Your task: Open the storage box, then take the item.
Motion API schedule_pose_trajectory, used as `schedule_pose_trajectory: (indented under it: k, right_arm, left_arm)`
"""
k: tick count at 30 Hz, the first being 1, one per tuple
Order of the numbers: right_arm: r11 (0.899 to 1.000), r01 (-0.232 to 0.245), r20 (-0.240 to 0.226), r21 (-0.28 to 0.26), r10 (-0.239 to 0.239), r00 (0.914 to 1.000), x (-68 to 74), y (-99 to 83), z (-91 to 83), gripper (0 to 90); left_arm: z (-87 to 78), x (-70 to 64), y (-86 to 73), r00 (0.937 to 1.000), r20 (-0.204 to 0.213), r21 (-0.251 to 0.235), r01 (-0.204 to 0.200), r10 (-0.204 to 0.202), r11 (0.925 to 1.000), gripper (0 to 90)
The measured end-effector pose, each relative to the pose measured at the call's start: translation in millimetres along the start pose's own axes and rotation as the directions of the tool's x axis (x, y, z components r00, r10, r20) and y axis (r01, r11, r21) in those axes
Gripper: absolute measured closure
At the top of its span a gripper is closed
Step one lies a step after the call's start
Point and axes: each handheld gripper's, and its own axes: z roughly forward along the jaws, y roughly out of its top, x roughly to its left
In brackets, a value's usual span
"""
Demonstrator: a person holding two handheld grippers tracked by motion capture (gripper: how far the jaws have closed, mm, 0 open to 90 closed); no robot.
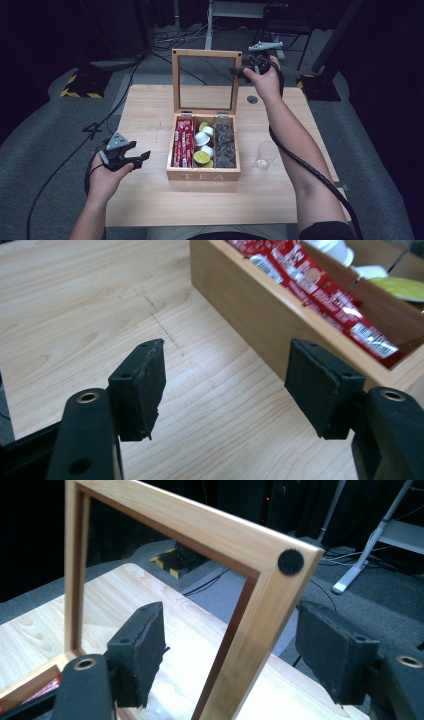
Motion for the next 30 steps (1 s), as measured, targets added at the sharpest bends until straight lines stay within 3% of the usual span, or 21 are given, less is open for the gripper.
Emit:
schedule_pose_trajectory:
  k: [8,13,19,30]
  right_arm:
    - [1.0,0.008,-0.046,0.004,-0.007,0.9989,3.1,-5.6,-24.9,32.1]
    - [1.0,0.016,-0.103,-0.006,-0.017,0.9945,14.4,-10.7,-54.2,34.3]
    - [1.0,0.024,-0.147,0.0,-0.024,0.9889,31.4,-19.6,-78.6,36.8]
    - [0.998,0.062,-0.224,0.02,-0.056,0.9731,66.8,-46.5,-96.5,35.8]
  left_arm:
    - [3.2,1.5,0.1,0.9999,0.011,0.009,0.007,-0.007,0.9999,33.1]
    - [5.6,3.1,4.7,0.9997,0.021,0.001,0.012,-0.012,0.9999,33.1]
    - [18.9,-1.0,8.4,0.9986,0.052,0.021,-0.012,0.01,0.9997,33.2]
    - [20.8,-4.0,9.5,0.9984,0.055,0.026,-0.018,0.017,0.9995,33.1]
